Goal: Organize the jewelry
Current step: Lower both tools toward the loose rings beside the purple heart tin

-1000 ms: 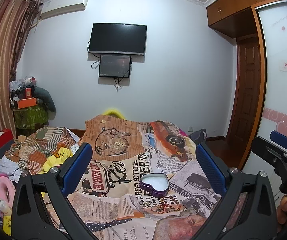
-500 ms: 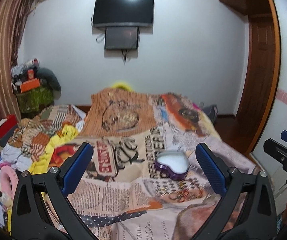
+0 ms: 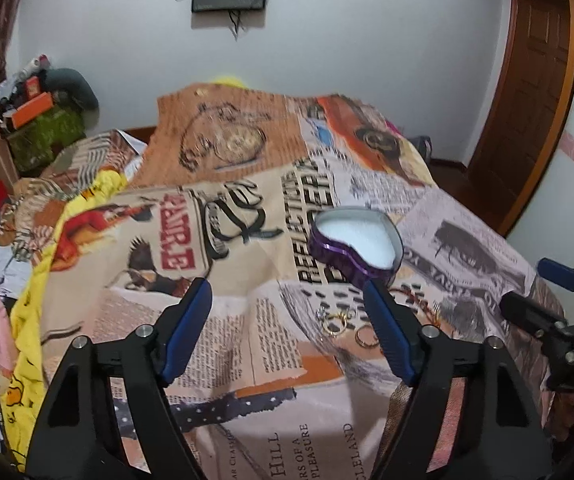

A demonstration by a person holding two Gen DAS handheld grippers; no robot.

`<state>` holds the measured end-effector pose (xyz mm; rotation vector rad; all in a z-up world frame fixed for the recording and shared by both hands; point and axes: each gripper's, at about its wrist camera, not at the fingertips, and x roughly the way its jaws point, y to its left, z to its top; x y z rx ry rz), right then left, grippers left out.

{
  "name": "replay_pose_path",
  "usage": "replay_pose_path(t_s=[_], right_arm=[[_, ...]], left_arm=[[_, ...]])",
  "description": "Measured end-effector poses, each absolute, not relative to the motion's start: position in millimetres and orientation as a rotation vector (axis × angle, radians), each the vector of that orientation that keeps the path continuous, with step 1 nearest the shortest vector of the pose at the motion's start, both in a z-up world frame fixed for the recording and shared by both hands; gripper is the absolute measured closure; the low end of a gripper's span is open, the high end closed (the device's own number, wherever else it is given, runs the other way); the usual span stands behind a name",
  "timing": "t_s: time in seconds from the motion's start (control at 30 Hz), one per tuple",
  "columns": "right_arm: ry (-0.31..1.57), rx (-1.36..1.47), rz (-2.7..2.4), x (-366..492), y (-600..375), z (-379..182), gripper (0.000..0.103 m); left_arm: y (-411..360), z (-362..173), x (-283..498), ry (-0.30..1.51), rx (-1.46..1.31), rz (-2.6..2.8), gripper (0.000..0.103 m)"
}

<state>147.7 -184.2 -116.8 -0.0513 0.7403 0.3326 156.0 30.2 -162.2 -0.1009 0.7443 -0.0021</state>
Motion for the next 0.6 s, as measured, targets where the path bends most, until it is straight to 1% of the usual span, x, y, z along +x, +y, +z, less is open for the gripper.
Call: replay_pose_path(t_s=[0.03, 0.13, 0.2, 0.27, 0.3, 0.37, 0.43, 0.5, 0.57, 0.6], right_arm=[[0.760, -0.049, 0.345, 149.3, -183.5, -120.6, 0.000], [0.827, -0.039, 0.399, 157.5, -177.5, -135.0, 0.000], [0.847, -0.038, 0.417, 162.9, -173.9, -142.7, 0.003], [0.873, -0.037, 0.448, 165.8, -170.1, -148.5, 0.012], [0.881, -0.036, 0.458, 167.0, -167.3, -150.8, 0.015], [0.905, -0.030, 0.490, 169.0, -161.5, -155.9, 0.026], [0.918, -0.029, 0.514, 169.3, -157.5, -159.2, 0.032], [0.923, -0.038, 0.535, 168.1, -153.1, -161.6, 0.036], [0.920, -0.054, 0.548, 169.3, -149.5, -161.9, 0.043], [0.919, -0.063, 0.557, 169.6, -147.1, -162.0, 0.045]], left_arm=[[30.1, -166.1, 157.5, 0.757, -0.104, -0.011, 0.027], [30.5, -175.9, 160.6, 0.795, -0.115, -0.041, 0.037], [30.9, -183.5, 163.2, 0.827, -0.126, -0.057, 0.042], [32.8, -190.4, 165.1, 0.859, -0.149, -0.078, 0.052], [33.4, -192.8, 166.3, 0.873, -0.158, -0.090, 0.054], [31.9, -198.2, 167.3, 0.900, -0.174, -0.120, 0.065], [28.2, -201.0, 168.0, 0.913, -0.159, -0.139, 0.071], [23.8, -201.6, 167.8, 0.909, -0.139, -0.152, 0.073], [19.9, -201.7, 169.4, 0.905, -0.122, -0.167, 0.075], [18.1, -202.2, 170.8, 0.905, -0.118, -0.174, 0.076]])
